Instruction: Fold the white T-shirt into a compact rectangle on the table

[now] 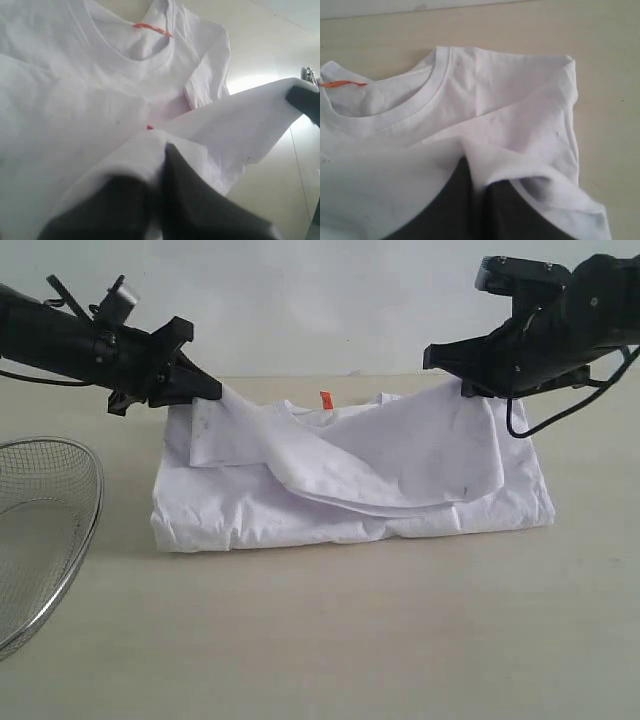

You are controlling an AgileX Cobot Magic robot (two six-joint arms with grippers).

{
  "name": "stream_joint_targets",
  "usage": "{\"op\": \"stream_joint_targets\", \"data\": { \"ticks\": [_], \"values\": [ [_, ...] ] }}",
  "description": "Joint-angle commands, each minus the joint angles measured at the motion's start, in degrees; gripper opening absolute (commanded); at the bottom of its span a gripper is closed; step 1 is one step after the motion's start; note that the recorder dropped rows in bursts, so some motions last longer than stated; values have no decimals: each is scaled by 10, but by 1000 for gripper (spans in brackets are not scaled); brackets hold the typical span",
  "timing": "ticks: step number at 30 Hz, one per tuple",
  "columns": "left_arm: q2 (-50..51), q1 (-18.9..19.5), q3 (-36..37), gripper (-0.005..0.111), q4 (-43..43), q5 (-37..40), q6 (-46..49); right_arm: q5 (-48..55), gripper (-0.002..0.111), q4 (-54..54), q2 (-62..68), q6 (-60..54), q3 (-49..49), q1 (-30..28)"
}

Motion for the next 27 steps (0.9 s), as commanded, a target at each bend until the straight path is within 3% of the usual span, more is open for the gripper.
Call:
{"op": "stream_joint_targets", "data": {
  "ticks": [1,10,13,16,17,19,21,24,27],
  "values": [
    [19,6,-28,5,0,-1,-3,-9,0,-2,23,-2,-27,-5],
    [50,5,-45,5,0,1,-7,-10,4,-4,56,-9,-33,-5],
    [54,5,-45,8,0,12,10,12,25,-4,70,-28,-33,-5],
    [54,5,-45,26,0,19,12,29,59,-4,74,-34,-33,-5],
    [54,5,-45,35,0,21,12,35,61,-4,74,-34,-33,-5],
    [54,6,-45,53,0,29,9,49,54,-5,74,-34,-34,-5],
    [54,8,-45,62,0,41,-8,60,45,-5,74,-34,-35,-5],
    [52,11,-45,57,7,51,-25,73,43,-8,74,-34,-35,-8],
    [41,19,-45,40,37,57,-30,89,43,-9,63,-34,-35,-20]
  ]
}}
